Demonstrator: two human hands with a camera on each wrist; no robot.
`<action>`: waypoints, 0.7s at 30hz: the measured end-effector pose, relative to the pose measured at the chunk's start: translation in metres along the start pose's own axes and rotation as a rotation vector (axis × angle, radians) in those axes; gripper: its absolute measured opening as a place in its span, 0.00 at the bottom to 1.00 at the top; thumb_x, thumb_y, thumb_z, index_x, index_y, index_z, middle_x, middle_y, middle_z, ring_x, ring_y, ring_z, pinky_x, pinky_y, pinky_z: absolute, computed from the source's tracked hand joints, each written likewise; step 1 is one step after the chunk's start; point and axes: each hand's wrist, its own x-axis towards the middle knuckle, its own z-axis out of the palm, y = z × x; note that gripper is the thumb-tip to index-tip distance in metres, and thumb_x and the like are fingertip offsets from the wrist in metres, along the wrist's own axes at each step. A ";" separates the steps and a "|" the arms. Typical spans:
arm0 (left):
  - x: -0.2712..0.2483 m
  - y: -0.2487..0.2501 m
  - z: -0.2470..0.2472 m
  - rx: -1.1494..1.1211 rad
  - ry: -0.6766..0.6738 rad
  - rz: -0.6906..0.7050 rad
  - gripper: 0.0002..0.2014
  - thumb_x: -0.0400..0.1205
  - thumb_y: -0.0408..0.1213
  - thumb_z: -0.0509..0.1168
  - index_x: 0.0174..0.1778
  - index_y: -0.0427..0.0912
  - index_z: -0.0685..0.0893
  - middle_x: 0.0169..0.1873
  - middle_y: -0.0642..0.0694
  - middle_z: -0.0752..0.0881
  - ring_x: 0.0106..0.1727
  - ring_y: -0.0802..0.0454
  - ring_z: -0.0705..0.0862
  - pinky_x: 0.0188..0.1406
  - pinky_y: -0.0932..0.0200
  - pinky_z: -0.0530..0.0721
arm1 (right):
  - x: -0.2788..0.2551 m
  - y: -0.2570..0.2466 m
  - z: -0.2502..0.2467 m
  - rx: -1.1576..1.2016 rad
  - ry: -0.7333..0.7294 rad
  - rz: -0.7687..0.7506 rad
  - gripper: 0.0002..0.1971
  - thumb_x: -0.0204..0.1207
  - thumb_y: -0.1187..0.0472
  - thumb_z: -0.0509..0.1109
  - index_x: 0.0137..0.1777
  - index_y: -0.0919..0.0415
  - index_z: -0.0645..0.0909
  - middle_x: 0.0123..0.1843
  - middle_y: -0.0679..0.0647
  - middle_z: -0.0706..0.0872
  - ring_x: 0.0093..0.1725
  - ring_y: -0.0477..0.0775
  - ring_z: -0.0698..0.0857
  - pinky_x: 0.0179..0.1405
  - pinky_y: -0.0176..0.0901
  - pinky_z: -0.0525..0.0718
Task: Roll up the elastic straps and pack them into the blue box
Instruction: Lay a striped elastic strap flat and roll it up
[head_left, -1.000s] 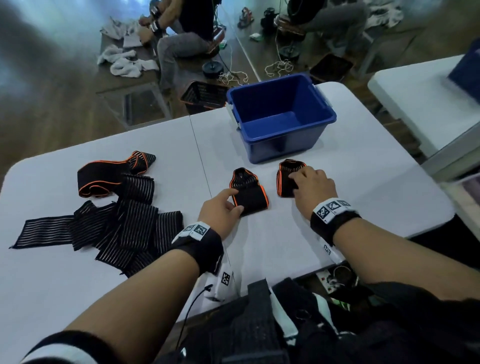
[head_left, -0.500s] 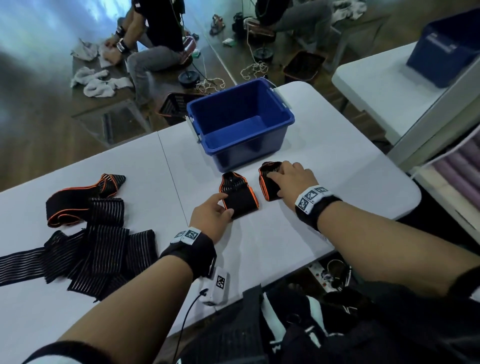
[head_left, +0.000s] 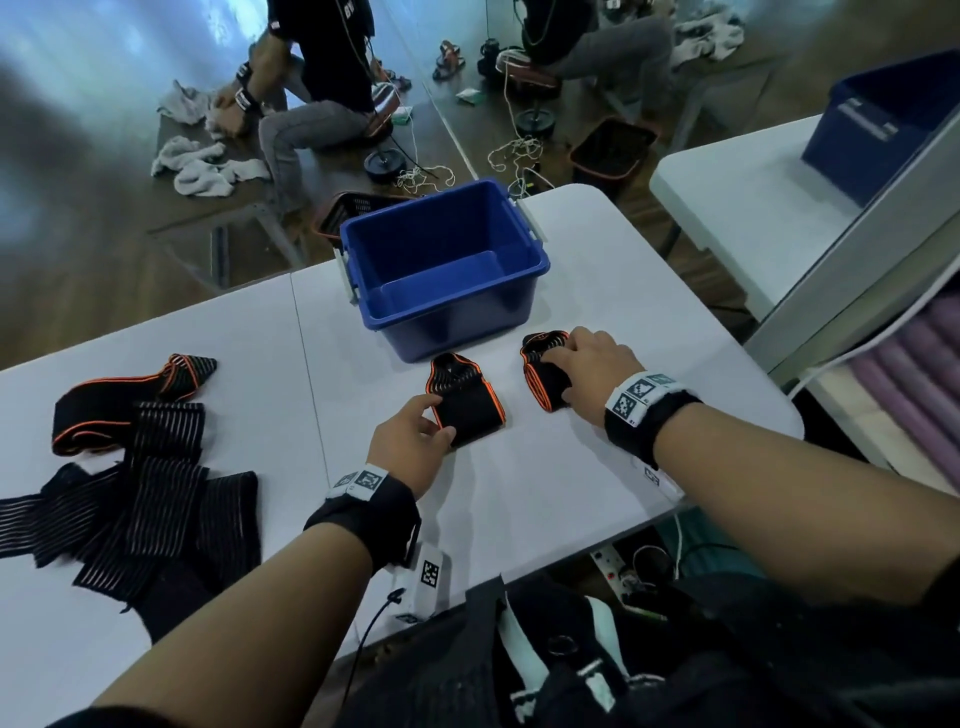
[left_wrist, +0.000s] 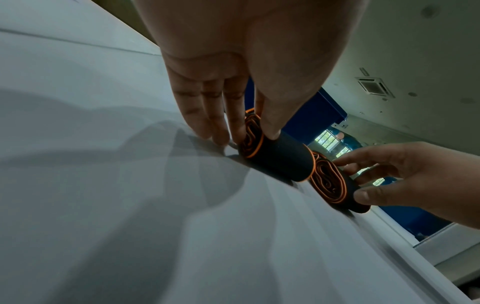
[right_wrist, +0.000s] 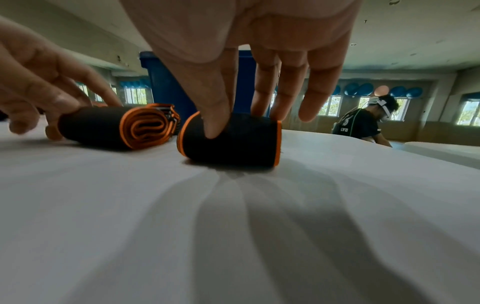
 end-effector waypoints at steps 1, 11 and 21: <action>-0.001 0.000 0.001 -0.012 0.013 -0.009 0.23 0.82 0.45 0.71 0.73 0.56 0.77 0.46 0.53 0.89 0.50 0.50 0.87 0.50 0.56 0.82 | 0.001 0.000 -0.003 0.022 -0.002 0.003 0.29 0.74 0.54 0.73 0.76 0.45 0.71 0.66 0.55 0.74 0.64 0.62 0.76 0.60 0.56 0.80; -0.023 -0.023 -0.017 -0.075 0.174 -0.161 0.21 0.82 0.50 0.70 0.70 0.49 0.79 0.41 0.61 0.84 0.46 0.54 0.85 0.49 0.59 0.76 | 0.017 -0.066 -0.027 0.324 0.024 -0.214 0.16 0.77 0.52 0.69 0.64 0.51 0.77 0.57 0.51 0.84 0.56 0.57 0.84 0.58 0.51 0.82; -0.088 -0.104 -0.091 -0.107 0.448 -0.333 0.14 0.81 0.46 0.72 0.61 0.48 0.84 0.41 0.59 0.85 0.44 0.56 0.84 0.58 0.54 0.84 | 0.016 -0.202 -0.004 0.256 -0.185 -0.534 0.13 0.78 0.50 0.68 0.61 0.50 0.78 0.52 0.47 0.86 0.54 0.52 0.83 0.52 0.44 0.80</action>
